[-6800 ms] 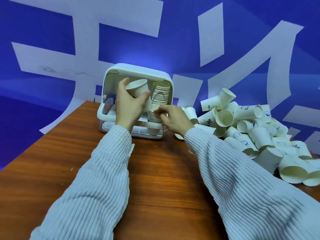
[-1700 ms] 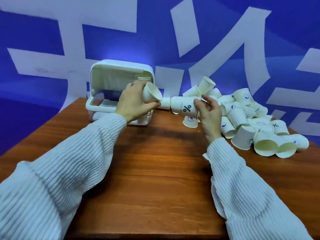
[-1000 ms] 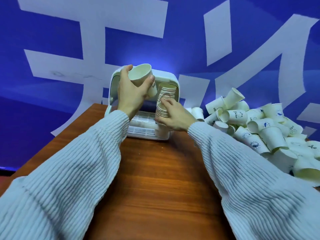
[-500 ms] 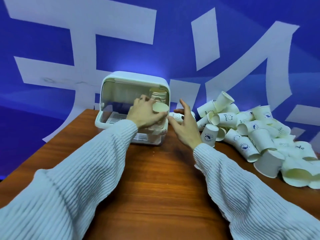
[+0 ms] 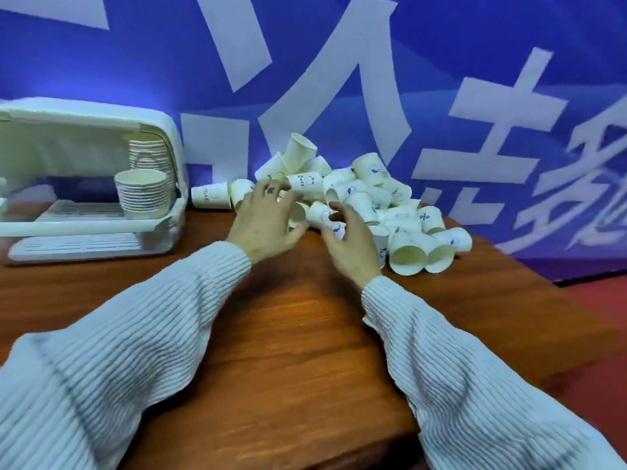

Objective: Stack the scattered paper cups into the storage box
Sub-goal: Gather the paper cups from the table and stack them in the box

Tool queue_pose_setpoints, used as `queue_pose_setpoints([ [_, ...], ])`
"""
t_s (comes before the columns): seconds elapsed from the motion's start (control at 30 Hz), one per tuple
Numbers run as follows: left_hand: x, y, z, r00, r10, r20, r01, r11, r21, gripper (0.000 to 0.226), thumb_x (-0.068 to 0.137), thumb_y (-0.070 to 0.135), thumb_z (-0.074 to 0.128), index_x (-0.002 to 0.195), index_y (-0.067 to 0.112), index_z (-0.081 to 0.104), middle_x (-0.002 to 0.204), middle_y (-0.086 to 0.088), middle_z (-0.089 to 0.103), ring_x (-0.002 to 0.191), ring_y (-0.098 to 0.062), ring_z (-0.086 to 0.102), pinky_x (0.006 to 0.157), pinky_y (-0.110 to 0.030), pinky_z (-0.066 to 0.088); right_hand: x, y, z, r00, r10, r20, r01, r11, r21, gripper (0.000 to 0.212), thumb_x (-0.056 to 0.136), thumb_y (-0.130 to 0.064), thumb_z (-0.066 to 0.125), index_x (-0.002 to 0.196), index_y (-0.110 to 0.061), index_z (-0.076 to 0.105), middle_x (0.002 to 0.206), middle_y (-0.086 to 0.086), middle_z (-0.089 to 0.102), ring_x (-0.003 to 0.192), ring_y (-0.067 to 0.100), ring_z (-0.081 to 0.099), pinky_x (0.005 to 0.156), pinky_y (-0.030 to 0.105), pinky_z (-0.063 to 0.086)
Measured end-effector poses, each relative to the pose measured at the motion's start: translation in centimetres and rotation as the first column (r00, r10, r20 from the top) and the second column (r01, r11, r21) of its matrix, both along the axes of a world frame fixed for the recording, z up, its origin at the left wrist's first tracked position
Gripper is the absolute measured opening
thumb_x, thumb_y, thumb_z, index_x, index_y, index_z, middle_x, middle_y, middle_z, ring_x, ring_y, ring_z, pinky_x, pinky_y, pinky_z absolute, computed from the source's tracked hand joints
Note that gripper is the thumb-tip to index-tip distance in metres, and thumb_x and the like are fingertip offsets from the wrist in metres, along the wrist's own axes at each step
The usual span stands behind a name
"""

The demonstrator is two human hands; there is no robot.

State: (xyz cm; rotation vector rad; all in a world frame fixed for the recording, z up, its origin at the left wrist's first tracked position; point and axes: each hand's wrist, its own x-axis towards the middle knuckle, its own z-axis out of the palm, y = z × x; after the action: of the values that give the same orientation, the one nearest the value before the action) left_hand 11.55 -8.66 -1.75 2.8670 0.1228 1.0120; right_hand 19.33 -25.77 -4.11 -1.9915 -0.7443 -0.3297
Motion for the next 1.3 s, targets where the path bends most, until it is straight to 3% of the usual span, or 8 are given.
queue_pose_setpoints([
  [0.2,5.1,-8.5,-2.4,0.976,-0.165,-0.141,0.152,0.983,-0.099,0.057,0.088,0.049,0.053,0.134,0.015,0.055,0.132,-0.014,0.055,0.115,-0.038,0.055,0.09,-0.049,0.05,2.5,-10.3,-2.3,0.891,-0.449,0.061,0.45,0.893,0.002,0.062,0.089,-0.04,0.065,0.147,-0.026,0.049,0.148,0.001,0.047,0.139,0.022,0.04,0.113,0.039,0.036],
  [0.4,7.9,-12.5,-3.4,0.979,-0.145,-0.142,0.132,0.986,-0.1,0.071,0.092,0.048,0.057,0.154,0.025,0.031,0.143,-0.012,0.044,0.122,-0.034,0.052,0.087,-0.045,0.05,4.0,-12.1,-4.8,0.859,-0.421,0.292,0.509,0.765,-0.395,0.089,0.082,-0.056,0.069,0.159,-0.032,0.031,0.167,0.008,0.024,0.157,0.032,0.013,0.126,0.047,0.016],
  [0.5,8.4,-13.1,-3.5,0.987,-0.094,-0.132,0.084,0.993,-0.085,0.059,0.091,0.051,0.057,0.142,0.024,0.046,0.138,-0.01,0.043,0.122,-0.031,0.051,0.086,-0.042,0.049,4.6,-11.1,-5.1,0.854,-0.388,0.347,0.512,0.743,-0.431,0.087,0.081,-0.052,0.072,0.157,-0.03,0.036,0.165,0.012,0.029,0.156,0.035,0.014,0.126,0.047,0.015],
  [0.73,8.3,-12.5,-3.5,0.993,-0.108,-0.046,0.101,0.985,-0.143,0.048,0.089,0.056,0.061,0.11,0.013,0.052,0.117,-0.011,0.05,0.097,-0.035,0.058,0.075,-0.041,0.045,4.6,-11.1,-5.0,0.856,-0.415,0.307,0.512,0.761,-0.398,0.062,0.086,-0.04,0.075,0.141,-0.024,0.051,0.143,0.01,0.048,0.134,0.031,0.045,0.106,0.043,0.043],
  [0.83,7.2,-12.5,-3.1,0.99,-0.14,-0.027,0.131,0.968,-0.214,0.05,0.087,0.055,0.06,0.118,0.017,0.047,0.116,-0.008,0.045,0.091,-0.036,0.061,0.064,-0.037,0.04,4.0,-11.0,-4.6,0.865,-0.427,0.264,0.5,0.774,-0.388,0.061,0.087,-0.034,0.073,0.141,-0.024,0.047,0.143,0.009,0.045,0.13,0.031,0.048,0.097,0.044,0.051],
  [0.93,5.4,-11.9,-2.8,0.984,-0.176,0.013,0.175,0.965,-0.196,0.052,0.092,0.052,0.053,0.139,0.031,0.045,0.126,-0.007,0.046,0.108,-0.033,0.058,0.075,-0.041,0.05,3.0,-11.2,-3.9,0.853,-0.488,0.183,0.521,0.788,-0.327,0.067,0.083,-0.035,0.071,0.144,-0.024,0.044,0.142,0.008,0.047,0.127,0.03,0.05,0.094,0.046,0.052],
  [1.1,2.8,-8.9,-0.5,0.977,-0.179,0.113,0.202,0.948,-0.246,0.052,0.093,0.057,0.057,0.132,0.022,0.055,0.128,-0.007,0.056,0.117,-0.03,0.055,0.091,-0.043,0.048,0.5,-10.9,-2.2,0.842,-0.533,0.082,0.54,0.833,-0.119,0.072,0.081,-0.044,0.071,0.143,-0.026,0.04,0.143,0.001,0.047,0.129,0.024,0.049,0.094,0.043,0.049],
  [1.3,-0.9,-4.1,2.7,0.985,-0.031,0.172,0.107,0.883,-0.457,0.058,0.084,0.06,0.069,0.118,0.018,0.048,0.105,-0.002,0.066,0.101,-0.027,0.06,0.08,-0.04,0.044,-2.6,-7.2,0.2,0.909,-0.416,0.011,0.414,0.907,0.078,0.068,0.083,-0.043,0.073,0.141,-0.028,0.041,0.143,-0.003,0.043,0.125,0.021,0.051,0.096,0.042,0.05],
])
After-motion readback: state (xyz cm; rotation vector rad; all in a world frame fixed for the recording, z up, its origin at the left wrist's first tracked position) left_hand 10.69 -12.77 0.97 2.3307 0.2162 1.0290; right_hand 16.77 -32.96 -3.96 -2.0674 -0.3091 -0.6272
